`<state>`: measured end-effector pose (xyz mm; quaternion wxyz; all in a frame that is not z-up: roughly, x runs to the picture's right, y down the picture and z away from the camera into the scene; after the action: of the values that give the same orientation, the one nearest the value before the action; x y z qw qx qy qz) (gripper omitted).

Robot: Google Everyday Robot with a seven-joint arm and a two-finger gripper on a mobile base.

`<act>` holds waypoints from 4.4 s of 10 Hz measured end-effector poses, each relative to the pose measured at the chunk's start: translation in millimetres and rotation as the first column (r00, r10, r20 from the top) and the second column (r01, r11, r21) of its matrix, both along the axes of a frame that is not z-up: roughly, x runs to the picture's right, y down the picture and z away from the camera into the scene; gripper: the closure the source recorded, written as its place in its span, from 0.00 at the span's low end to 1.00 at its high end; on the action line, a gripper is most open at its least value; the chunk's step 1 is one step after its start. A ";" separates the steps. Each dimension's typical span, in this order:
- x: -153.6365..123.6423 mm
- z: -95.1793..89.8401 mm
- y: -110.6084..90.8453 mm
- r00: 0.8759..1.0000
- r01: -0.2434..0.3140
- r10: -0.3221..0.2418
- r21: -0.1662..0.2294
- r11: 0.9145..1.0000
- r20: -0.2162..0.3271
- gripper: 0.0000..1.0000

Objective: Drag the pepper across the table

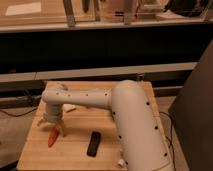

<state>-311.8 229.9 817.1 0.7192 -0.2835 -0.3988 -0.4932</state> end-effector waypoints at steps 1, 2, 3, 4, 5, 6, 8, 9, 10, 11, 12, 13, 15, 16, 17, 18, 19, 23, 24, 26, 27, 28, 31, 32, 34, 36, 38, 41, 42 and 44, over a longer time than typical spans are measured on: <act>1.0 2.2 0.8 1.000 0.006 -0.006 0.000 1.000 -0.009 0.20; 2.0 5.5 1.6 1.000 0.016 -0.016 -0.001 1.000 -0.023 0.20; 2.0 8.3 2.7 0.999 0.026 -0.026 -0.003 1.000 -0.035 0.20; 2.9 10.0 4.1 0.998 0.037 -0.038 -0.007 0.999 -0.044 0.20; 3.4 12.1 5.5 0.997 0.049 -0.050 -0.010 0.999 -0.054 0.20; 4.7 13.5 5.7 0.996 0.055 -0.056 -0.013 0.998 -0.062 0.20; 6.3 14.7 8.1 0.993 0.088 -0.089 -0.023 0.996 -0.080 0.29; 5.1 13.0 9.5 0.992 0.096 -0.098 -0.026 0.995 -0.079 0.39; 5.8 12.8 8.7 0.992 0.095 -0.096 -0.024 0.995 -0.078 0.49; 6.6 12.0 7.6 0.993 0.093 -0.095 -0.023 0.995 -0.076 0.57; 5.9 10.8 6.7 0.993 0.094 -0.095 -0.020 0.995 -0.071 0.69; 5.8 9.9 6.7 0.993 0.095 -0.096 -0.019 0.995 -0.067 0.80; 4.6 7.7 6.8 0.993 0.097 -0.098 -0.019 0.995 -0.058 0.97; 5.0 6.2 5.6 0.994 0.096 -0.097 -0.018 0.995 -0.055 1.00; 4.7 5.3 5.1 0.994 0.096 -0.097 -0.017 0.995 -0.052 1.00; 4.6 4.5 4.6 0.994 0.095 -0.096 -0.017 0.995 -0.049 1.00; 4.5 3.7 4.1 0.994 0.094 -0.095 -0.016 0.995 -0.046 1.00; 4.7 1.7 2.9 0.995 0.089 -0.089 -0.008 0.996 -0.037 1.00; 4.8 1.9 2.9 0.995 0.088 -0.088 -0.008 0.996 -0.037 1.00; 11.2 -0.4 5.2 0.996 0.072 -0.072 -0.010 0.997 -0.049 1.00; 20.5 -1.5 5.6 0.996 0.061 -0.062 -0.010 0.998 -0.057 1.00; 36.8 -2.7 6.2 0.997 0.045 -0.046 -0.011 0.999 -0.068 1.00; 55.8 -5.2 7.1 0.996 0.013 -0.014 -0.013 1.000 -0.089 1.00; 59.6 -5.0 3.9 0.995 0.001 -0.002 -0.013 1.000 -0.095 1.00; 67.6 -5.6 0.0 0.994 -0.019 0.017 -0.016 1.000 -0.105 1.00; 82.2 -5.1 -4.2 0.992 -0.046 0.043 -0.022 0.999 -0.116 1.00; 88.1 -6.8 -6.2 0.991 -0.063 0.060 -0.022 0.998 -0.120 1.00; 99.8 -6.7 -13.4 0.987 -0.089 0.085 -0.025 0.996 -0.134 1.00; 108.9 -6.0 -17.6 0.986 -0.098 0.093 -0.027 0.995 -0.140 1.00; 110.2 -7.0 -18.0 0.985 -0.100 0.096 -0.028 0.995 -0.140 1.00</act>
<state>-201.7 212.0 810.1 0.7635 -0.3098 -0.3699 -0.4292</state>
